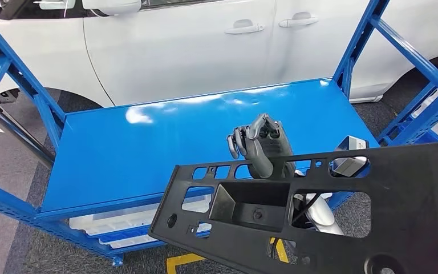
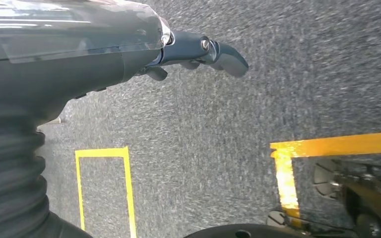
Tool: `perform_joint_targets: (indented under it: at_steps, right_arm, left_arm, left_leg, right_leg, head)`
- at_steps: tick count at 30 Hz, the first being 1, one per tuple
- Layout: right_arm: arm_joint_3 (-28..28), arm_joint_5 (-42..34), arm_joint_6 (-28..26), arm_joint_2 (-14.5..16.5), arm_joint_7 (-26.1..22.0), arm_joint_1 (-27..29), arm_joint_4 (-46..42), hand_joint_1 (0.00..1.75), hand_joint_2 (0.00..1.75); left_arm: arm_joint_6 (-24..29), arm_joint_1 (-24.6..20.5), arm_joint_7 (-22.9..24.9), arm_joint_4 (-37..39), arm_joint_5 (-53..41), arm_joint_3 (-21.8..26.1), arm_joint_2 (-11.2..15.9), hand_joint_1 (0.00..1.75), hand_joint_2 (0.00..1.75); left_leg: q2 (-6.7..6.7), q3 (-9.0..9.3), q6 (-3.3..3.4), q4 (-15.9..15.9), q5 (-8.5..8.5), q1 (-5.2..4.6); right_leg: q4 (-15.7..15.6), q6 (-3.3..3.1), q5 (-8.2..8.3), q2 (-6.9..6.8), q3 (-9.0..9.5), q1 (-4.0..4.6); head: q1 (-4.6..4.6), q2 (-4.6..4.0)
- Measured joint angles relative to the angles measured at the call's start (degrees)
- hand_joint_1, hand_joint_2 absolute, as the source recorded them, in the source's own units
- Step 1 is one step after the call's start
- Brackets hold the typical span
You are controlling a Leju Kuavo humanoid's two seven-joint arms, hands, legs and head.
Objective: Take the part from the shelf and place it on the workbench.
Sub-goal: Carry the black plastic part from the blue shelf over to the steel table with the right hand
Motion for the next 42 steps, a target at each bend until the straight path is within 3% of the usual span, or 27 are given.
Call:
perform_joint_targets:
  at_steps: [2, 3, 4, 5, 7, 9, 10, 11, 13, 14, 15, 18, 19, 20, 21, 23, 25, 29, 31, 33, 35, 37, 40, 42]
  right_arm:
    - [0.01, 0.01, -0.10, 0.01, 0.00, 0.16, -0.01, 1.75, 1.75]
    - [0.01, 0.02, -0.16, 0.01, -0.01, 0.30, -0.01, 1.75, 1.75]
    - [0.02, 0.04, -0.22, 0.01, -0.01, 0.43, -0.01, 1.75, 1.75]
    - [0.03, 0.05, -0.27, 0.01, -0.02, 0.54, -0.01, 1.75, 1.75]
    - [0.05, 0.08, -0.33, 0.01, -0.04, 0.71, -0.05, 1.75, 1.75]
    - [0.08, 0.10, -0.34, 0.01, -0.14, 0.83, -0.18, 1.75, 1.75]
    - [0.10, 0.11, -0.34, 0.01, -0.19, 0.90, -0.23, 1.75, 1.75]
    - [0.15, 0.13, -0.33, 0.01, -0.24, 0.98, -0.27, 1.75, 1.75]
    - [0.26, 0.16, -0.30, 0.01, -0.30, 1.12, -0.27, 1.75, 1.75]
    - [0.29, 0.17, -0.26, 0.01, -0.34, 1.18, -0.27, 1.75, 1.75]
    - [0.31, 0.17, -0.23, 0.01, -0.38, 1.22, -0.27, 1.75, 1.75]
    - [0.30, 0.17, -0.19, 0.00, -0.43, 1.43, -0.25, 1.75, 1.75]
    - [0.29, 0.17, -0.19, -0.01, -0.43, 1.49, -0.23, 1.75, 1.75]
    - [0.28, 0.17, -0.19, -0.01, -0.43, 1.52, -0.21, 1.75, 1.75]
    - [0.27, 0.17, -0.19, -0.02, -0.43, 1.51, -0.20, 1.75, 1.75]
    - [0.21, 0.15, -0.19, -0.03, -0.43, 1.43, -0.17, 1.75, 1.75]
    - [0.16, 0.07, -0.18, -0.07, -0.46, 1.37, -0.12, 1.75, 1.75]
    - [0.13, -0.03, -0.01, -0.15, -0.49, 1.32, -0.03, 1.75, 1.75]
    - [0.14, -0.17, 0.04, -0.15, -0.50, 1.18, 0.04, 1.75, 1.75]
    - [0.15, -0.38, 0.07, -0.15, -0.50, 1.10, 0.26, 1.75, 1.75]
    - [0.16, -0.51, 0.07, -0.15, -0.49, 1.07, 0.56, 1.75, 1.75]
    - [0.17, -0.62, 0.09, -0.15, -0.46, 1.01, 0.80, 1.75, 1.75]
    - [0.19, -0.76, 0.13, -0.14, -0.41, 0.66, 0.91, 1.75, 1.75]
    - [0.21, -0.81, 0.14, -0.08, -0.36, 0.36, 0.94, 1.75, 1.75]
  left_arm:
    - [0.00, -0.11, -0.15, 0.00, -0.02, 0.00, 0.01, 0.00, 1.75]
    - [0.02, -0.17, -0.21, 0.00, -0.03, 0.00, 0.01, 0.00, 1.75]
    - [0.04, -0.18, -0.25, 0.00, -0.03, 0.00, 0.02, 0.00, 1.75]
    - [0.09, -0.13, -0.26, 0.00, -0.03, 0.00, 0.02, 0.00, 1.75]
    - [0.23, 0.23, -0.26, 0.00, -0.03, 0.00, 0.02, 0.00, 1.75]
    - [0.35, 0.79, -0.27, 0.00, -0.03, 0.00, 0.03, 0.00, 1.75]
    - [0.37, 0.99, -0.31, 0.00, -0.03, 0.00, 0.04, 0.00, 1.75]
    - [0.36, 1.09, -0.38, 0.00, -0.03, 0.00, 0.07, 0.00, 1.75]
    - [0.32, 1.08, -0.52, 0.00, -0.03, 0.00, 0.07, 0.00, 1.75]
    - [0.30, 1.06, -0.55, 0.00, -0.03, 0.00, 0.06, 0.00, 1.75]
    - [0.28, 1.06, -0.56, 0.00, -0.03, 0.00, 0.05, 0.00, 1.75]
    - [0.26, 1.00, -0.59, 0.00, -0.03, 0.00, 0.07, 0.00, 1.75]
    - [0.25, 0.97, -0.60, 0.00, -0.03, 0.00, 0.08, 0.00, 1.75]
    - [0.21, 0.95, -0.61, 0.00, -0.03, 0.00, 0.08, 0.00, 1.75]
    - [0.14, 0.91, -0.61, 0.00, -0.03, 0.00, 0.09, 0.00, 1.75]
    - [0.02, 0.84, -0.61, 0.00, -0.02, 0.00, 0.11, 0.00, 1.75]
    - [0.03, 0.77, -0.60, 0.00, 0.03, 0.00, 0.17, 0.00, 1.75]
    - [0.11, 0.73, -0.59, 0.00, 0.19, 0.00, 0.24, 0.00, 1.75]
    - [0.18, 0.61, -0.60, 0.00, 0.27, 0.00, 0.28, 0.00, 1.75]
    - [0.23, 0.36, -0.60, 0.00, 0.30, 0.00, 0.28, 0.00, 1.75]
    - [0.25, 0.20, -0.59, 0.00, 0.31, 0.00, 0.28, 0.00, 1.75]
    - [0.29, 0.29, -0.44, 0.00, 0.32, 0.00, 0.28, 0.00, 1.75]
    - [0.38, 0.78, -0.26, 0.00, 0.31, 0.00, 0.28, 0.00, 1.75]
    - [0.33, 0.88, -0.27, 0.00, 0.31, 0.00, 0.28, 0.00, 1.75]
  left_leg:
    - [0.10, -1.88, -0.30, 7.59, -5.87, 0.02]
    - [0.11, -2.40, -0.43, 11.14, -7.30, 0.02]
    - [0.11, -2.23, -0.48, 13.27, -7.42, 0.02]
    - [0.12, -1.12, -0.41, 13.44, -6.51, 0.02]
    - [0.23, 4.01, 0.09, 7.93, -4.37, -0.04]
    - [0.41, 10.10, 0.86, -0.18, -4.92, -0.35]
    - [0.45, 11.87, 1.19, -2.73, -5.62, -0.53]
    - [0.39, 12.53, 1.51, -3.96, -6.00, -0.71]
    - [0.38, 12.14, 2.16, -4.49, -5.35, -0.54]
    - [0.46, 11.86, 2.54, -4.69, -4.91, -0.40]
    - [0.58, 11.53, 2.86, -4.89, -4.46, -0.24]
    - [0.75, 10.22, 3.15, -4.78, -3.50, -0.24]
    - [0.75, 9.81, 3.07, -4.67, -3.27, -0.23]
    - [0.74, 9.47, 2.93, -4.52, -3.08, -0.18]
    - [0.71, 9.21, 2.79, -4.32, -2.94, -0.12]
    - [0.61, 8.76, 2.34, -3.74, -2.82, -0.10]
    - [0.43, 8.20, 1.70, -3.16, -2.71, -0.26]
    - [0.35, 7.27, 0.42, -2.52, -2.90, -0.26]
    - [0.42, 5.46, 0.06, 1.70, -6.17, -0.17]
    - [0.40, 2.51, -0.15, 9.28, -10.50, -0.15]
    - [0.38, 1.36, -0.15, 13.39, -11.93, -0.16]
    - [0.35, 3.97, 0.18, 9.80, -9.90, -0.17]
    - [0.32, 9.94, 1.00, -0.65, -6.33, -0.43]
    - [0.21, 10.65, 1.47, -2.73, -5.59, -0.79]
  right_leg:
    - [0.08, -0.39, 1.22, -0.26, -1.51, 0.20]
    - [0.17, -0.44, 1.80, -0.34, -2.31, 0.33]
    - [0.29, -0.44, 2.34, -0.39, -3.12, 0.44]
    - [0.41, -0.41, 2.83, -0.39, -3.93, 0.55]
    - [0.64, -0.26, 3.67, -0.32, -5.23, 0.74]
    - [0.88, 0.12, 4.22, -0.23, -5.88, 0.99]
    - [0.97, 0.42, 4.45, -0.21, -5.99, 1.06]
    - [1.00, 0.76, 4.70, -0.23, -6.10, 1.08]
    - [1.30, 1.42, 4.92, -0.17, -6.44, 1.00]
    - [2.23, 1.73, 4.21, -0.09, -6.95, 0.92]
    - [4.23, 2.04, 2.71, -0.01, -7.87, 0.79]
    - [14.76, 2.93, -3.42, 0.05, -12.01, 0.13]
    - [16.91, 3.15, -4.18, 0.05, -12.59, -0.08]
    - [16.99, 3.34, -3.88, 0.04, -12.13, -0.28]
    - [14.83, 3.50, -2.66, 0.03, -10.54, -0.50]
    - [7.11, 3.72, 0.16, 0.17, -5.86, -0.86]
    - [2.49, 3.31, 1.30, 0.52, -3.60, -0.85]
    - [2.00, 1.54, 2.11, 0.47, -4.34, -0.77]
    - [1.79, 0.65, 2.71, 0.17, -4.78, -0.74]
    - [1.82, 0.19, 3.20, -0.01, -5.46, -0.39]
    - [1.92, 0.03, 3.70, -0.06, -6.16, -0.01]
    - [2.06, 0.06, 4.19, 0.02, -6.82, 0.27]
    - [2.26, 0.57, 4.97, 0.18, -7.55, 0.56]
    - [2.25, 1.25, 5.56, 0.18, -7.90, 0.64]
  head:
    - [0.00, 0.00]
    - [0.01, 0.00]
    - [0.00, 0.00]
    - [-0.01, 0.00]
    - [-0.02, 0.00]
    - [-0.01, 0.00]
    - [-0.01, 0.00]
    - [0.00, 0.00]
    - [0.00, 0.00]
    - [0.01, 0.00]
    - [0.01, 0.00]
    - [0.01, 0.00]
    - [0.01, 0.00]
    - [0.01, 0.00]
    - [0.01, 0.00]
    - [0.01, 0.00]
    - [-0.01, 0.00]
    - [0.00, 0.00]
    - [0.00, 0.00]
    - [0.01, 0.00]
    - [0.01, 0.00]
    - [0.01, 0.00]
    - [0.00, 0.00]
    - [-0.01, 0.00]
